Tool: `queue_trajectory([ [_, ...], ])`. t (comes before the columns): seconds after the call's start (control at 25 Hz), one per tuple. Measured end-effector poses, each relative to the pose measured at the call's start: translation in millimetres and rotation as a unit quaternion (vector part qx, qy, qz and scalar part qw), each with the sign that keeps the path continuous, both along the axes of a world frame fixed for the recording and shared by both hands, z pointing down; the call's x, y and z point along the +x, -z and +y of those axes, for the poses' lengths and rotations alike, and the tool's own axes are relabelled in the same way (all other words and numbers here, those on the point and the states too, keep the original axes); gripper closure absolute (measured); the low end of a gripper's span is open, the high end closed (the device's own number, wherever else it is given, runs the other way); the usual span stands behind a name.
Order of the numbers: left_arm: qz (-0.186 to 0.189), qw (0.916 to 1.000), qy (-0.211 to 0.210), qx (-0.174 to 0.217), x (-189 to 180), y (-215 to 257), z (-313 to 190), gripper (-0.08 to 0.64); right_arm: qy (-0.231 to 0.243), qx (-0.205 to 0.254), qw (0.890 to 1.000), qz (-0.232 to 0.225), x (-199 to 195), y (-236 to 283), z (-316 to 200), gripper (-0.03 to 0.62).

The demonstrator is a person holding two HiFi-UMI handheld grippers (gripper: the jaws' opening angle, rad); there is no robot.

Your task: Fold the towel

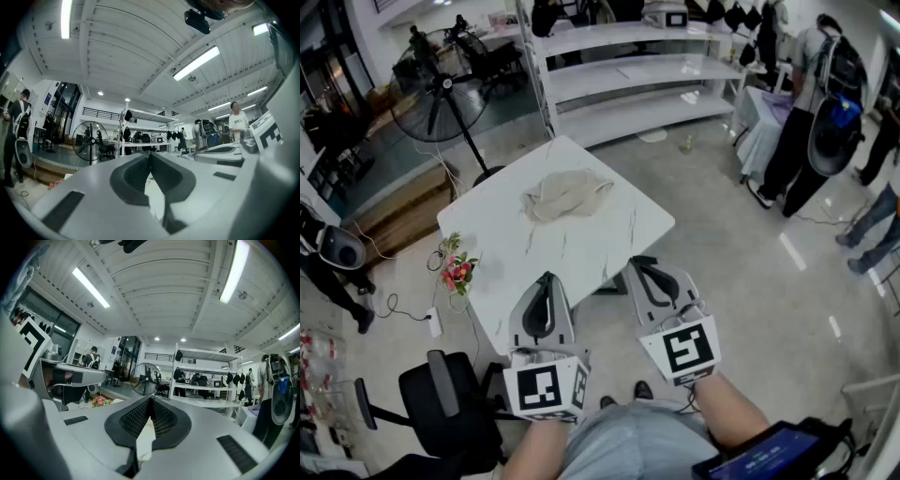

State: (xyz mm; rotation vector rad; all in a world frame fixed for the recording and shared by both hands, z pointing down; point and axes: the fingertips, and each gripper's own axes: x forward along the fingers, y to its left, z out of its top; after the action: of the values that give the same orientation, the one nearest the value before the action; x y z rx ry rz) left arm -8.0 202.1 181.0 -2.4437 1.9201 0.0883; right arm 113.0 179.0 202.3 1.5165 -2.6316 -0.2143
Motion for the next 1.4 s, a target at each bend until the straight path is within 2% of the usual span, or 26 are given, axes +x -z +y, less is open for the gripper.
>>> queue_trajectory([
  [0.2, -0.001, 1.0000, 0.006, -0.006, 9, -2, -2, 0.552, 0.005, 0.002, 1.000, -0.002, 9, 0, -3, 0.580],
  [0.36, 0.002, 0.9998, 0.011, -0.017, 10, -10, 5, 0.552, 0.005, 0.001, 0.999, -0.033, 16, -1, 2, 0.577],
  [0.68, -0.008, 0.9981, 0.043, -0.043, 29, -27, -5, 0.552, 0.022, -0.017, 0.999, -0.032, 47, -17, -19, 0.574],
  [1.12, -0.005, 0.9961, 0.066, -0.060, 13, -40, -38, 0.552, 0.045, -0.027, 0.998, -0.021, 28, -29, -59, 0.575],
  [1.4, 0.003, 0.9951, 0.074, -0.066, -14, -60, -101, 0.552, 0.049, -0.036, 0.998, -0.011, 7, -45, -124, 0.575],
])
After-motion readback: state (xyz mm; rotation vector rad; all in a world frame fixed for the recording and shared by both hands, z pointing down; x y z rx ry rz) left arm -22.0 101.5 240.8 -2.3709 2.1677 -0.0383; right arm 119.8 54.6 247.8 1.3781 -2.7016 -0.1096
